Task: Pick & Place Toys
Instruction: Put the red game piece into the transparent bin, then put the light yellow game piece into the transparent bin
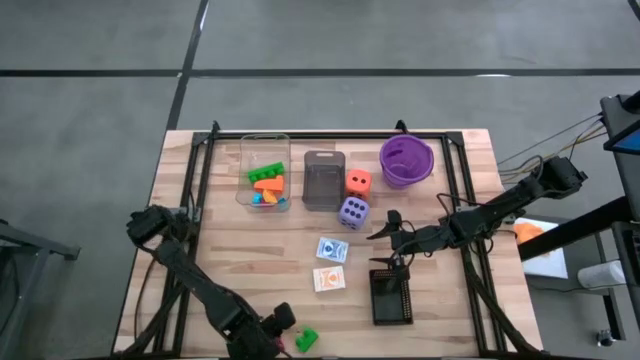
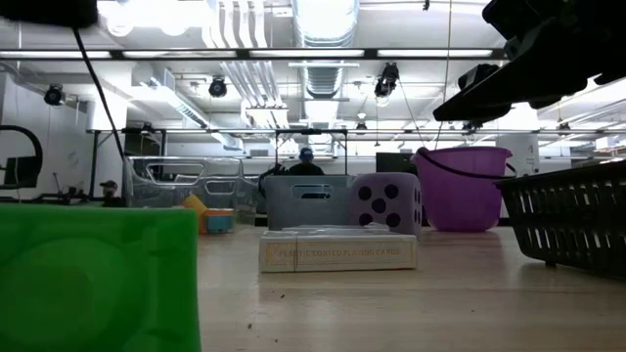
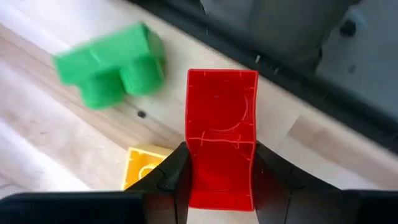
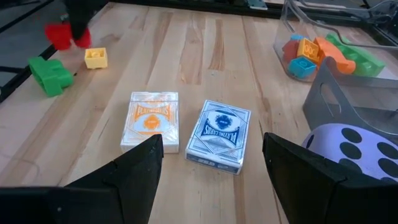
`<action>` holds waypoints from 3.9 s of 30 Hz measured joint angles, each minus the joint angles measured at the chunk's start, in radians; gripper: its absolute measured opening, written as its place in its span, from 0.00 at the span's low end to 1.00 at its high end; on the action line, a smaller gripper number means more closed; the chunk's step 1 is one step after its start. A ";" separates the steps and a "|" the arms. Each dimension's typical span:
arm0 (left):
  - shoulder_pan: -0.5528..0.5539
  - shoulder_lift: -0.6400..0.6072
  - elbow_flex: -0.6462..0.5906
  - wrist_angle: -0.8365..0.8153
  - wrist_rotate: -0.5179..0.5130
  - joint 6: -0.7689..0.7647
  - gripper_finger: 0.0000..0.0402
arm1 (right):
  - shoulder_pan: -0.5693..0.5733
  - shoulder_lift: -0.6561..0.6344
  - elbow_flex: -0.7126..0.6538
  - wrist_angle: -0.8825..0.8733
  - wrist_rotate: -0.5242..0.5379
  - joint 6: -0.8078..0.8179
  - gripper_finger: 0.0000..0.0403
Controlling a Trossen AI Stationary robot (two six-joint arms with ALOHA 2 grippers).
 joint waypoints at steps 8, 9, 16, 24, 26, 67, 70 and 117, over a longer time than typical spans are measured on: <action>-0.005 -0.123 -0.023 0.160 -0.073 -0.092 0.30 | 0.000 0.000 0.000 -0.001 0.000 -0.005 0.68; -0.004 -0.141 -0.054 0.230 -0.076 -0.091 0.30 | 0.000 0.000 0.000 -0.002 0.000 -0.005 0.68; 0.021 -0.255 -0.475 0.937 -0.149 -0.082 0.30 | 0.000 0.000 0.000 -0.001 -0.007 -0.012 0.68; 0.154 -0.599 -0.782 1.019 -0.601 -0.088 0.30 | 0.000 0.000 0.000 0.000 -0.007 -0.019 0.68; 0.224 -0.713 -0.821 0.953 -0.685 -0.111 0.30 | 0.000 0.000 0.000 0.002 -0.007 -0.019 0.68; 0.509 -1.050 -0.812 0.452 -0.049 -0.354 0.67 | 0.000 0.000 -0.015 0.020 -0.004 -0.027 0.68; 0.326 -0.965 -0.811 0.511 -0.190 -0.292 0.66 | 0.000 0.000 -0.016 0.021 -0.004 -0.026 0.68; 0.135 0.007 -0.059 0.058 0.085 0.187 0.67 | 0.001 0.000 -0.016 -0.012 -0.022 0.030 0.68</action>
